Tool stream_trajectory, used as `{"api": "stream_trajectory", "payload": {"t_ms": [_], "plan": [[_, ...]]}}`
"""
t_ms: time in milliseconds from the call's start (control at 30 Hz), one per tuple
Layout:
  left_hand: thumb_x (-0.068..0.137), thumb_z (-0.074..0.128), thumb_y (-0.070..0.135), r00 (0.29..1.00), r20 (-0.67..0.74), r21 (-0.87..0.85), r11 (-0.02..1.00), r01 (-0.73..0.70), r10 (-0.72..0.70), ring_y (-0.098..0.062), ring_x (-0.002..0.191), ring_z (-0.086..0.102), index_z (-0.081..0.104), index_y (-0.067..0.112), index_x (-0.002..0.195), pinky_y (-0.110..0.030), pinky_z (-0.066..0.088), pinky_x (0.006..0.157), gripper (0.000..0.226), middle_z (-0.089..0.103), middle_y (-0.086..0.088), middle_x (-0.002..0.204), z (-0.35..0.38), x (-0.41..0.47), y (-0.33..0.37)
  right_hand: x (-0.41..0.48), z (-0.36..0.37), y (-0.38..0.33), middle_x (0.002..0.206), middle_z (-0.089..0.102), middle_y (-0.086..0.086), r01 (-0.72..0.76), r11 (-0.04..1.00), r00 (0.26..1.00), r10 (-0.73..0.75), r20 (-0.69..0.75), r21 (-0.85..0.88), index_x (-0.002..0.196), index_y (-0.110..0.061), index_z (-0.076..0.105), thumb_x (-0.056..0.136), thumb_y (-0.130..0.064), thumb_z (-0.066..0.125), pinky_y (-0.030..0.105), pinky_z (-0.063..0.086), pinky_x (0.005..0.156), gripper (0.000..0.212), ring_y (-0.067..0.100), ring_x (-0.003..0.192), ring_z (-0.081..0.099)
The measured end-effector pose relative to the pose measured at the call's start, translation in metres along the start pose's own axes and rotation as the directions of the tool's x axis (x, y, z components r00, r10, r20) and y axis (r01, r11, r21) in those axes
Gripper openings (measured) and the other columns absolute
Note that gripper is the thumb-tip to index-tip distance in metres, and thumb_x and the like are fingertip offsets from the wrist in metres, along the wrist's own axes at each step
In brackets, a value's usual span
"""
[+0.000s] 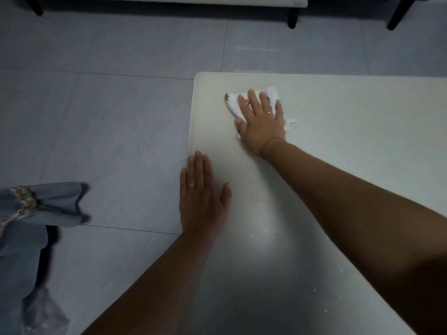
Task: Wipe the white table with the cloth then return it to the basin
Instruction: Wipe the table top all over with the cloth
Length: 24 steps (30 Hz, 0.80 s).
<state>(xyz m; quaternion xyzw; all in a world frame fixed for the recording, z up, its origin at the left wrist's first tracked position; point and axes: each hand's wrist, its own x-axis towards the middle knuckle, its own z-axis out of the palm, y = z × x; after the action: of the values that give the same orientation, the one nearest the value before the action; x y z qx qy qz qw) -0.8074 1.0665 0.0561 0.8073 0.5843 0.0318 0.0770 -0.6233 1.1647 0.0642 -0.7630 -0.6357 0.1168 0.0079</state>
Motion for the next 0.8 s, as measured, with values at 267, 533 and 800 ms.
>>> {"api": "stream_trajectory", "payload": {"t_ms": [267, 533, 800], "plan": [[0.095, 0.030, 0.040, 0.997, -0.057, -0.097, 0.994, 0.041, -0.047, -0.034, 0.146, 0.019, 0.023, -0.003, 0.148, -0.046, 0.016, 0.119, 0.068, 0.020, -0.020, 0.157, -0.002, -0.024, 0.029, -0.028, -0.004, 0.067, 0.160, -0.003, 0.000, -0.385, 0.920, 0.920, 0.389, -0.045, 0.074, 0.151, -0.026, 0.004, 0.099, -0.040, 0.020, 0.046, -0.006, 0.117, 0.056, 0.023, 0.147, -0.006], [0.095, 0.032, 0.042, 0.999, -0.016, -0.079, 0.996, -0.031, 0.030, -0.029, 0.147, 0.016, 0.022, 0.001, 0.149, -0.043, 0.015, 0.120, 0.069, 0.019, -0.017, 0.158, 0.012, -0.041, 0.042, -0.064, 0.008, 0.036, 0.160, 0.003, 0.000, 0.073, 0.996, 0.997, -0.074, -0.025, -0.047, 0.150, -0.026, 0.009, 0.100, -0.039, 0.024, 0.045, -0.005, 0.116, 0.054, 0.022, 0.147, 0.000], [0.094, 0.032, 0.041, 1.000, -0.007, -0.041, 0.999, -0.030, 0.030, -0.030, 0.147, 0.016, 0.022, -0.002, 0.149, -0.044, 0.014, 0.120, 0.070, 0.020, -0.018, 0.157, 0.014, -0.041, 0.043, -0.081, 0.009, 0.050, 0.160, -0.004, 0.001, -0.372, 0.926, 0.927, 0.374, -0.032, 0.063, 0.151, -0.026, 0.003, 0.099, -0.039, 0.023, 0.049, -0.008, 0.115, 0.057, 0.026, 0.146, -0.006]]}}
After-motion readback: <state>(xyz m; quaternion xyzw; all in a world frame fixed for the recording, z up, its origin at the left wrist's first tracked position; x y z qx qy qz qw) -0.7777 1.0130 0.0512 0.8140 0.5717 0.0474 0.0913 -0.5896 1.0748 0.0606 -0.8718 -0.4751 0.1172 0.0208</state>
